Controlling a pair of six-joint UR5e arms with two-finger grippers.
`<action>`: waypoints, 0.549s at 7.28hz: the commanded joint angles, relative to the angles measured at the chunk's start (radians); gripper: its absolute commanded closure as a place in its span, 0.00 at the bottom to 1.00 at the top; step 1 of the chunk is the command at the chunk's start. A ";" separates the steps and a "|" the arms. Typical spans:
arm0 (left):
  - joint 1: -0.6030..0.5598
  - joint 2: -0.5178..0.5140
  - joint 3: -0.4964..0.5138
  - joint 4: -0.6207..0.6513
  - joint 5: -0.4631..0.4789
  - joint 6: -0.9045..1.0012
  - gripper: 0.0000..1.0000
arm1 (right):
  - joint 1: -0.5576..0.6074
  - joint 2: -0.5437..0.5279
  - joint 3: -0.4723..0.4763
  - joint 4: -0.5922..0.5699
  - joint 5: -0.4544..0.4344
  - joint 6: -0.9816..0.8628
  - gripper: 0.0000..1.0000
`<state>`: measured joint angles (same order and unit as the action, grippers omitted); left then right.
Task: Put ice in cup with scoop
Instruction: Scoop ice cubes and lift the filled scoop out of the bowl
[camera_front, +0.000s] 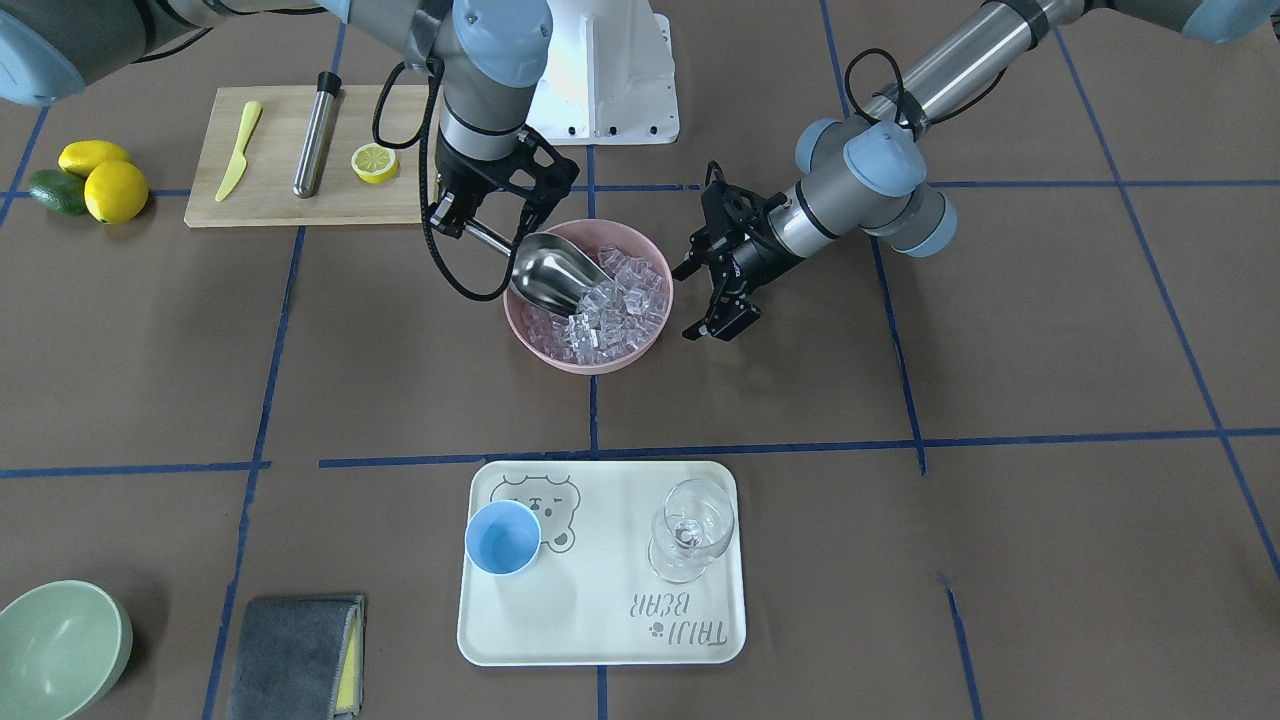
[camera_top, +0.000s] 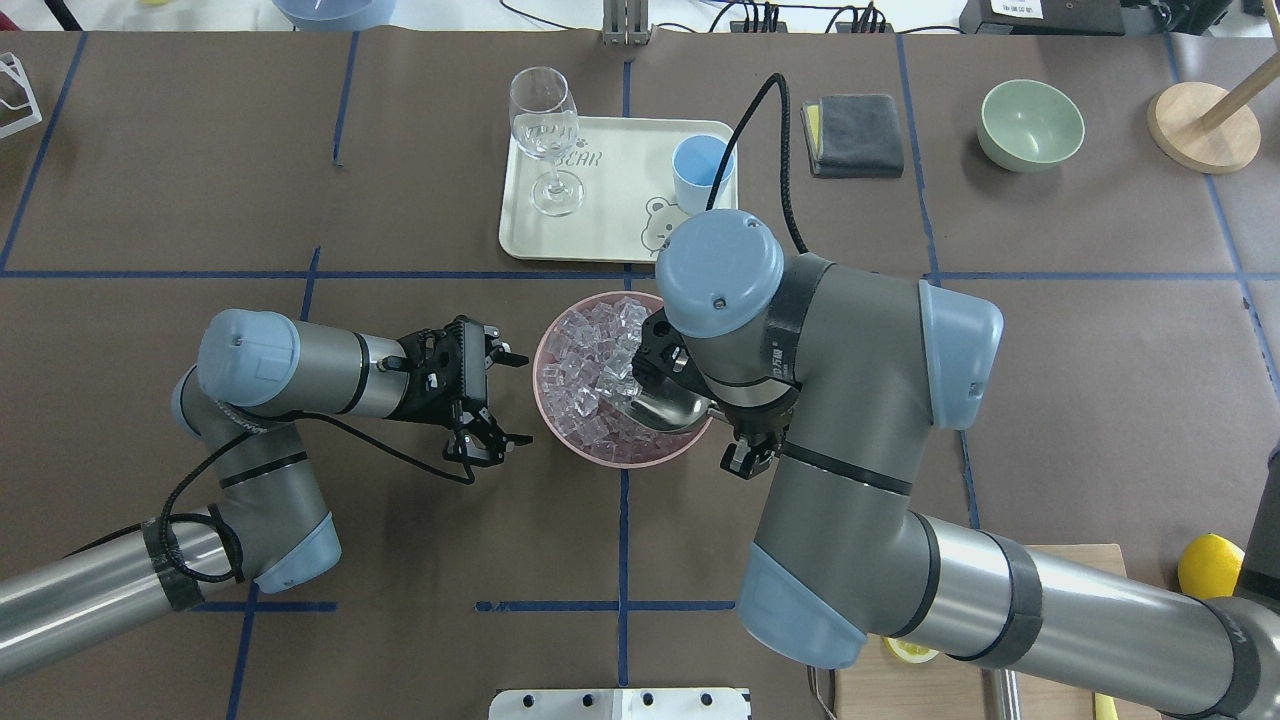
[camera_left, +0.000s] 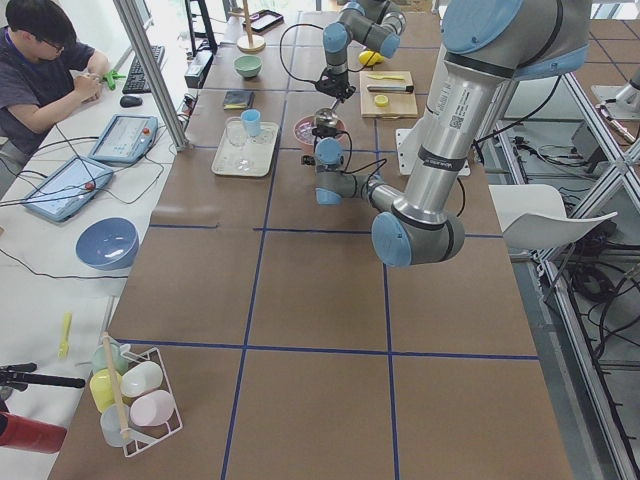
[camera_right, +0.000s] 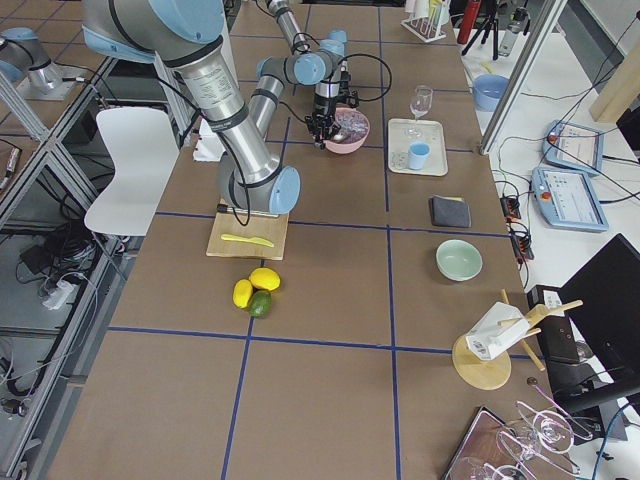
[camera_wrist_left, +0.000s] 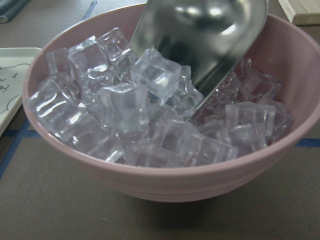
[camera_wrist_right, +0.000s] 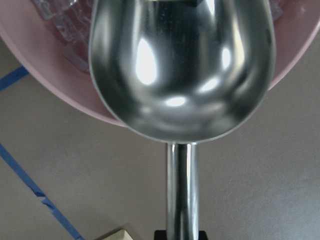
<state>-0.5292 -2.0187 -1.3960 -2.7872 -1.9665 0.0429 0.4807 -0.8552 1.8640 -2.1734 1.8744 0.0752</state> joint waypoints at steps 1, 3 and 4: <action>0.000 0.000 0.000 0.000 0.000 0.000 0.00 | 0.009 -0.025 0.047 0.027 0.017 0.026 1.00; 0.000 0.002 0.000 0.000 0.000 0.000 0.00 | 0.038 -0.030 0.084 0.027 0.057 0.031 1.00; 0.000 0.000 0.000 0.000 0.000 0.000 0.00 | 0.055 -0.031 0.110 0.027 0.081 0.032 1.00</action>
<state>-0.5292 -2.0181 -1.3959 -2.7872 -1.9666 0.0430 0.5150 -0.8838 1.9447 -2.1465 1.9266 0.1047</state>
